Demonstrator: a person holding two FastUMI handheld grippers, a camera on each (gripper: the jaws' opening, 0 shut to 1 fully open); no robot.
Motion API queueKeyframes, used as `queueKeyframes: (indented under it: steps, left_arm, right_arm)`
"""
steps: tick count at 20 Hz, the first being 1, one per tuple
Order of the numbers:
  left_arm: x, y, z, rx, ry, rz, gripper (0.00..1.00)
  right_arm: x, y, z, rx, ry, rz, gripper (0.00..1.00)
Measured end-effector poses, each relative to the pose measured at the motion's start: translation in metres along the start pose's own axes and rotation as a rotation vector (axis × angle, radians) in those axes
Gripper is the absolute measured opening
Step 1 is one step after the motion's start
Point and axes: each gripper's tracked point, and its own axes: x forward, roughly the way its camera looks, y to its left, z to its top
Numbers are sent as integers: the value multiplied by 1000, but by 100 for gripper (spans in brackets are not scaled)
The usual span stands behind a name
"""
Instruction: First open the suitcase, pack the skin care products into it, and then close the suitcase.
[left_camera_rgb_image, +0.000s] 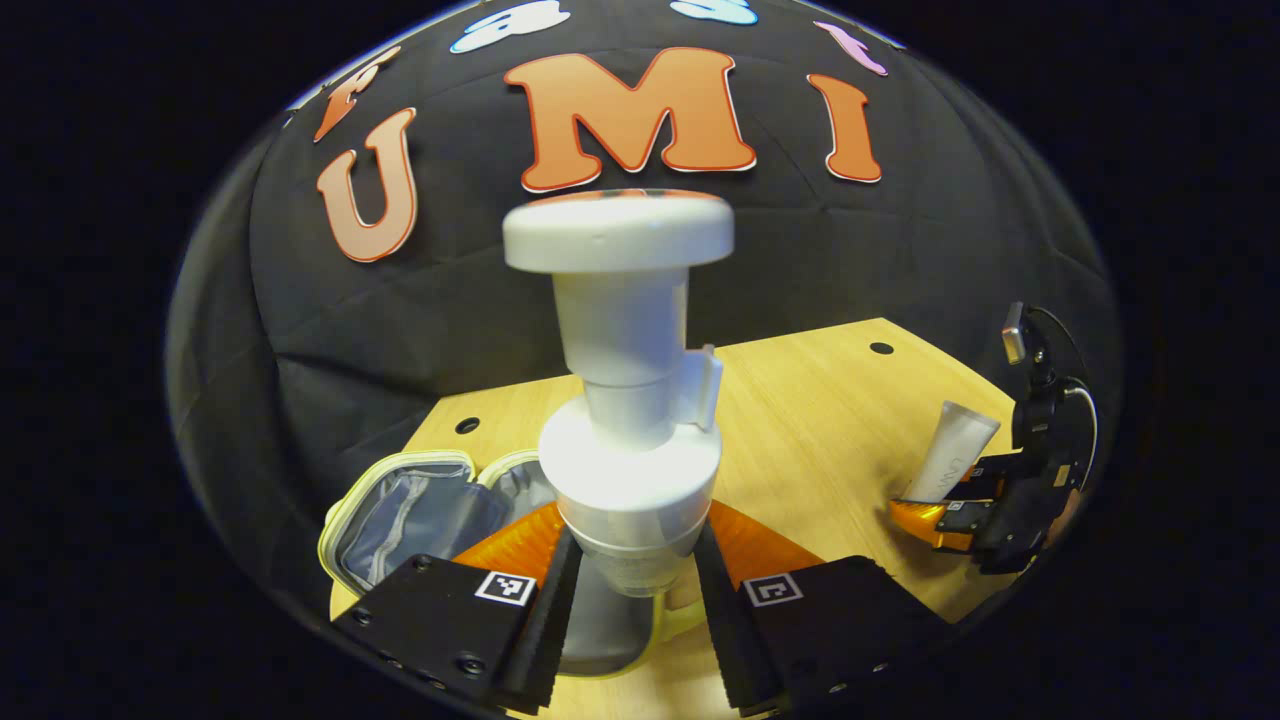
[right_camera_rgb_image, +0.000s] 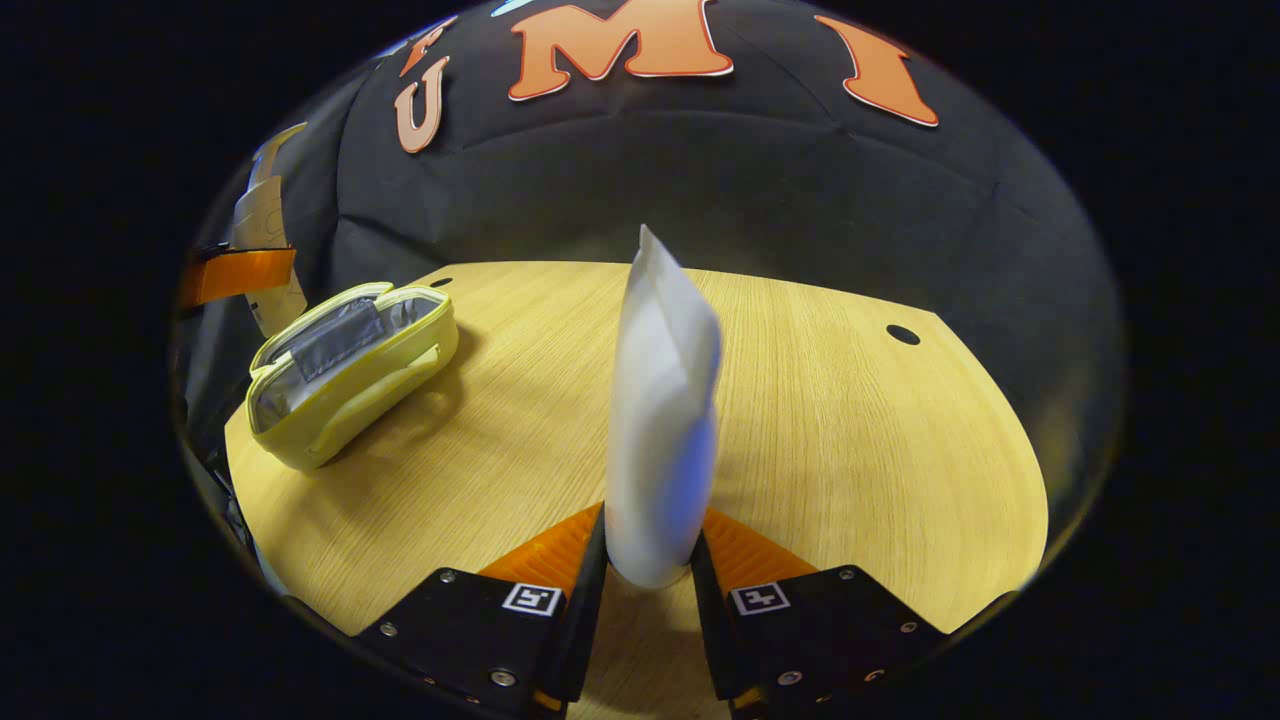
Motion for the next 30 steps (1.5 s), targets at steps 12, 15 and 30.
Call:
queueKeyframes:
  steps: [12,15,30]
  left_arm:
    - [9,97,7,16,-58,-157,61]
    - [15,117,7,16,-65,-194,62]
    - [44,144,-63,7,175,-416,61]
  right_arm:
    - [-49,71,100,32,-108,-112,45]
    - [-51,95,118,27,-124,-128,45]
    - [-49,229,145,137,-82,-69,45]
